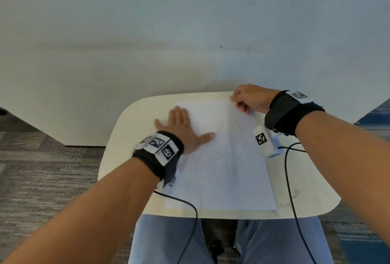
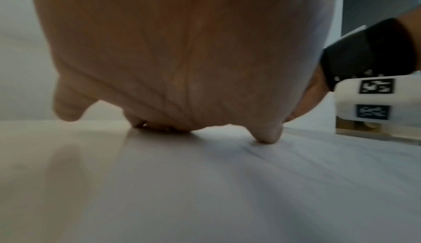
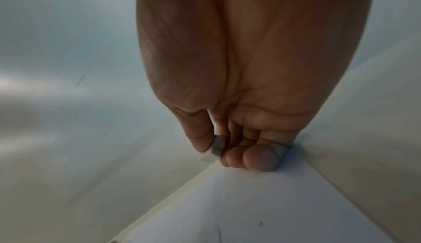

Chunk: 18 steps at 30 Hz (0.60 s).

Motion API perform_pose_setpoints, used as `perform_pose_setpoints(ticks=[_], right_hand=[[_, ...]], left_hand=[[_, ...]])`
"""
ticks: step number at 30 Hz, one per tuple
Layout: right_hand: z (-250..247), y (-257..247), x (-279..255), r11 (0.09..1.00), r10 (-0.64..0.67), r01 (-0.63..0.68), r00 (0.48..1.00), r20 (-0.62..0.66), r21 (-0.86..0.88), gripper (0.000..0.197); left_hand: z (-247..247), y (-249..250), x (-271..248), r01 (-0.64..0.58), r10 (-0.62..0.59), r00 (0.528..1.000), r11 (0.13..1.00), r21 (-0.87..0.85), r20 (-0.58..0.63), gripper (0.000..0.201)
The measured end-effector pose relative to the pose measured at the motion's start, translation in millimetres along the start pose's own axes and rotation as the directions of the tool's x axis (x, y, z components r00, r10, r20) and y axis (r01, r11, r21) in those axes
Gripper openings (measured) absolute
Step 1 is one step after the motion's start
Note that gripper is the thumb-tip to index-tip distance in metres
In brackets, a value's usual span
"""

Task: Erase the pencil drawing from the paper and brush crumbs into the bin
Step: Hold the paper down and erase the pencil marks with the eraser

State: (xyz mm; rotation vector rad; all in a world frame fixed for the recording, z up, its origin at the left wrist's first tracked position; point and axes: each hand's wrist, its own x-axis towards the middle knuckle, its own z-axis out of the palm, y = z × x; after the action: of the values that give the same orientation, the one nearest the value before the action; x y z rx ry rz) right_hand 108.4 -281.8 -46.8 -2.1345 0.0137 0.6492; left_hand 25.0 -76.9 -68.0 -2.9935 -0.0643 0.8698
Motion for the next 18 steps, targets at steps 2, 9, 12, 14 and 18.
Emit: perform_pose_setpoints(ticks=[2, 9, 12, 14, 18], right_hand=[[-0.4, -0.7, -0.4, 1.0, 0.008, -0.008, 1.0, 0.001, -0.004, 0.021], [2.2, -6.1, -2.1, 1.0, 0.01, -0.01, 1.0, 0.0, -0.027, 0.024], [1.8, -4.8, -1.3, 1.0, 0.022, -0.022, 1.0, -0.002, 0.007, 0.022], [1.4, -4.6, -1.9, 0.999, 0.032, -0.032, 0.999, 0.002, 0.016, 0.022], [1.5, -6.0, -2.3, 0.999, 0.037, -0.038, 0.999, 0.009, 0.018, 0.022]], left_hand=[[-6.7, -8.2, 1.6, 0.123, -0.123, 0.992, 0.992, 0.011, 0.001, 0.124], [-5.7, 62.3, -3.8, -0.311, 0.311, 0.95, 0.95, 0.012, -0.032, 0.107], [0.0, 38.2, -0.6, -0.143, 0.143, 0.989, 0.99, -0.007, -0.027, 0.116], [0.2, 12.1, 2.3, 0.034, -0.035, 0.999, 0.999, -0.035, -0.033, 0.122], [-7.1, 5.7, 4.1, 0.068, -0.071, 0.994, 0.997, -0.031, -0.084, 0.12]])
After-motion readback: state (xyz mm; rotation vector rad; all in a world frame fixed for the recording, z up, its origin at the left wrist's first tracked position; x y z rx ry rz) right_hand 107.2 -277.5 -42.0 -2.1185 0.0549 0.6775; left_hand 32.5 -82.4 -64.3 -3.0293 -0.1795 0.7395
